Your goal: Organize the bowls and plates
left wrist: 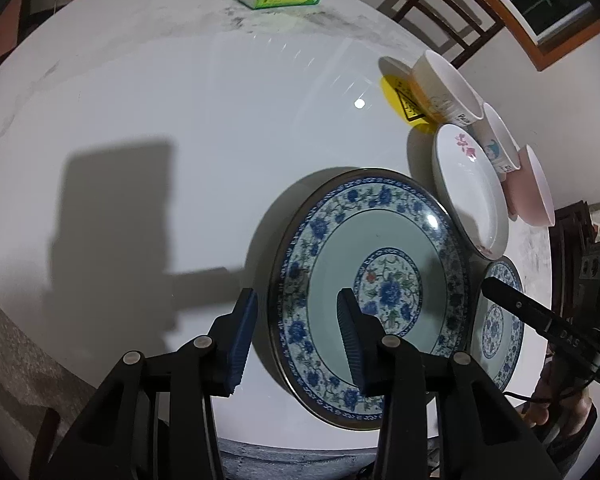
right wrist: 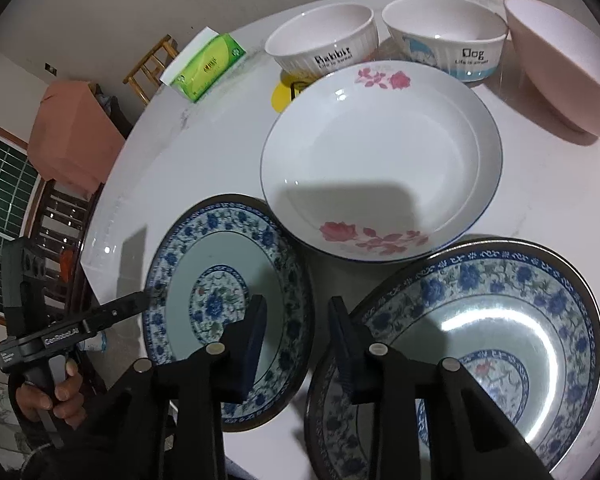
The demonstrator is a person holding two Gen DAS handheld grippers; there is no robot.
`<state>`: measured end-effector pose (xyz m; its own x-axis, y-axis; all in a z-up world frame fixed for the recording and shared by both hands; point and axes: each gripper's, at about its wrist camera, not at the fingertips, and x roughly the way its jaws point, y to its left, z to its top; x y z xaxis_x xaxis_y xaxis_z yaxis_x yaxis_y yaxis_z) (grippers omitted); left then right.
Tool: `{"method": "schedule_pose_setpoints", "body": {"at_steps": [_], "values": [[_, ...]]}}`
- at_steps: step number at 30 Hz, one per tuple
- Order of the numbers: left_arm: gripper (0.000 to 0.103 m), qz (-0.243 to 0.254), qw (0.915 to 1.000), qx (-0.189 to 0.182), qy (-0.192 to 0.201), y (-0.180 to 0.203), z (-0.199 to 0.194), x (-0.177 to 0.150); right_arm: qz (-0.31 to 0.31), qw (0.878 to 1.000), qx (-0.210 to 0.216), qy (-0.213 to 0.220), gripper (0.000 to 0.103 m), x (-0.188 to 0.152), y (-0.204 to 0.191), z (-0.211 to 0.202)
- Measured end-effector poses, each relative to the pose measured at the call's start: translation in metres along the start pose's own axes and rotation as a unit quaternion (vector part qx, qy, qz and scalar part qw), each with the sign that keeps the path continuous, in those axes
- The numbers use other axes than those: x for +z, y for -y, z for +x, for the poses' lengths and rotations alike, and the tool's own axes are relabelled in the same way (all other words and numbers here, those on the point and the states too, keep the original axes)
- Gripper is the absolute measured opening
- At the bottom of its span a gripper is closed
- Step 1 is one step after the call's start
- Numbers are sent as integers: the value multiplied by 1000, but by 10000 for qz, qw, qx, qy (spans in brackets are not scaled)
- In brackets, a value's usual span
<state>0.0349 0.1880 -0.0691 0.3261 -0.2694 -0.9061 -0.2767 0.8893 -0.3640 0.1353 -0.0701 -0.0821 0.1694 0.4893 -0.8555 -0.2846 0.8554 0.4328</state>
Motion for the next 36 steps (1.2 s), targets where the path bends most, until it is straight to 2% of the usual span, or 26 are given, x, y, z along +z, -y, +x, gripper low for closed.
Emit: {"method": "schedule_pose_setpoints", "body": {"at_steps": [7,21,26,36], "values": [[31,-12,10000,-19,-61,-6,4,0,-58,9998,18,-201,22,7,0,15],[17,125,9997,-124,-167,-11,17,0,-205,9993,-51,-314,20,11,-4,28],[17,253,9996,-45,-110,-9,17,2,-242,9991,-215,-292,16,7,-9,30],[17,353,9992,151,60,-19,1,7,-156,9994,-154,-274,16,-9,-27,31]]}}
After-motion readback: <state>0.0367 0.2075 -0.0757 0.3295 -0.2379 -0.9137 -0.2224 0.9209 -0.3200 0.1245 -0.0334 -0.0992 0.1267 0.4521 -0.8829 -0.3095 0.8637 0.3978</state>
